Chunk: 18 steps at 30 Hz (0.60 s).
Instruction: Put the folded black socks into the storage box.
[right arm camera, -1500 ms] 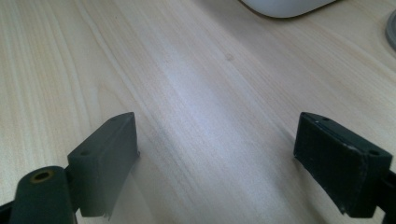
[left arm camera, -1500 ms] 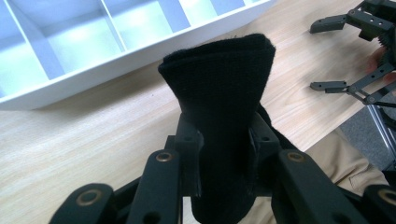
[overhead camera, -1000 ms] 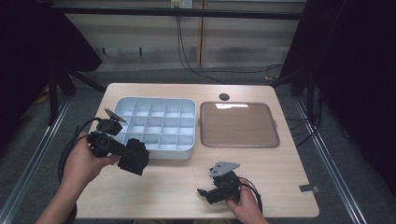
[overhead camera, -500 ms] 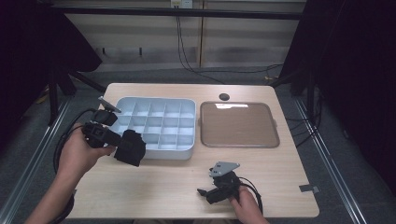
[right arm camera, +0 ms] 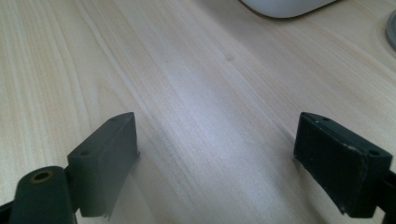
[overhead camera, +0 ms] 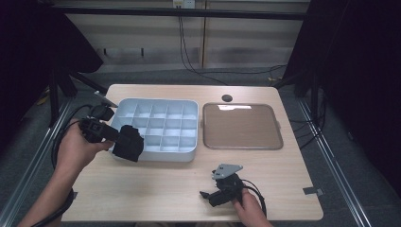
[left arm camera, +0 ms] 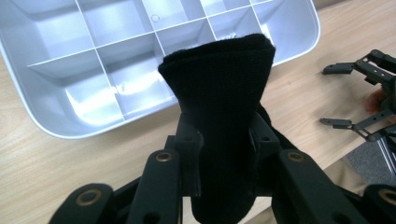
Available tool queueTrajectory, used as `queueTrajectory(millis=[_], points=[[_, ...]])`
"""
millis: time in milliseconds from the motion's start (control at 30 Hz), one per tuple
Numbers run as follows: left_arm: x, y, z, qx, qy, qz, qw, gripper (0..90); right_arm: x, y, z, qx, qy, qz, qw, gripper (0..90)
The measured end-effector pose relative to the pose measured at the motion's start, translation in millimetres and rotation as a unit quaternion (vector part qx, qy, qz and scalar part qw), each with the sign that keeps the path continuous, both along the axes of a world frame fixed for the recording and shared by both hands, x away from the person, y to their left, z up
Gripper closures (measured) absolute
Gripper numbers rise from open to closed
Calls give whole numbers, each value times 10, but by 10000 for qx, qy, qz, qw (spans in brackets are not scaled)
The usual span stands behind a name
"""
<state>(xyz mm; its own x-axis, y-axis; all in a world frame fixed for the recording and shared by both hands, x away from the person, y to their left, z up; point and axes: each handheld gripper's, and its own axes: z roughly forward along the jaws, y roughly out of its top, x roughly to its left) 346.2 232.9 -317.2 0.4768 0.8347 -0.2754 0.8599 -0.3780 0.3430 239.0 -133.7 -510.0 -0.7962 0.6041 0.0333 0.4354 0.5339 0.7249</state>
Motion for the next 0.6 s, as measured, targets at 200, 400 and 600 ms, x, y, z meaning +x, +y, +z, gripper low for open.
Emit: queueTrajectory(millis=[200, 400, 600], points=[[71, 50, -20, -50, 14, 126, 9999, 712, 0, 0, 0, 0, -1, -1, 10000, 130], [142, 80, -17, 1, -16, 216, 9998, 712, 0, 0, 0, 1, 0, -1, 10000, 130], [209, 66, -27, 114, -28, 263, 9996, 712, 0, 0, 0, 0, 0, 0, 10000, 130]])
